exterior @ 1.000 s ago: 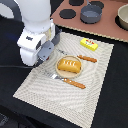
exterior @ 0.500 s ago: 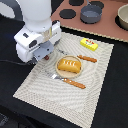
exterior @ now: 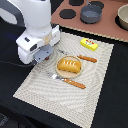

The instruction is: Interact with the objects in diverse but meaningful ways.

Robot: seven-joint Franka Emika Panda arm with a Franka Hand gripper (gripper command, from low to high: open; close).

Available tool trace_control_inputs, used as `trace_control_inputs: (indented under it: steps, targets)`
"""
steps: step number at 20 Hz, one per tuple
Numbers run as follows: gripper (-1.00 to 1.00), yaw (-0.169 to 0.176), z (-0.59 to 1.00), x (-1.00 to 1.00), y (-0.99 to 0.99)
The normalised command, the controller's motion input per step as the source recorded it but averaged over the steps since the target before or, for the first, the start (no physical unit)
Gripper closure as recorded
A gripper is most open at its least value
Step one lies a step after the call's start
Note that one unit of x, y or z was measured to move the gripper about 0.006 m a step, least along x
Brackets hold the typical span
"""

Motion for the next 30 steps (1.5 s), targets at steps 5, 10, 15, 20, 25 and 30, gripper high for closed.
trace_control_inputs:
  steps: [5, 10, 15, 20, 25, 30]
  targets:
    - [1.00, 0.029, -0.36, -0.24, 0.17]
    - [1.00, 0.039, -0.34, -0.18, 0.07]
    - [1.00, 0.040, -0.35, -0.21, 0.01]
    - [1.00, 0.040, -0.30, -0.21, 0.00]
    - [1.00, 0.036, -0.18, -0.17, 0.00]
    - [1.00, 0.019, 0.91, -0.32, -0.10]
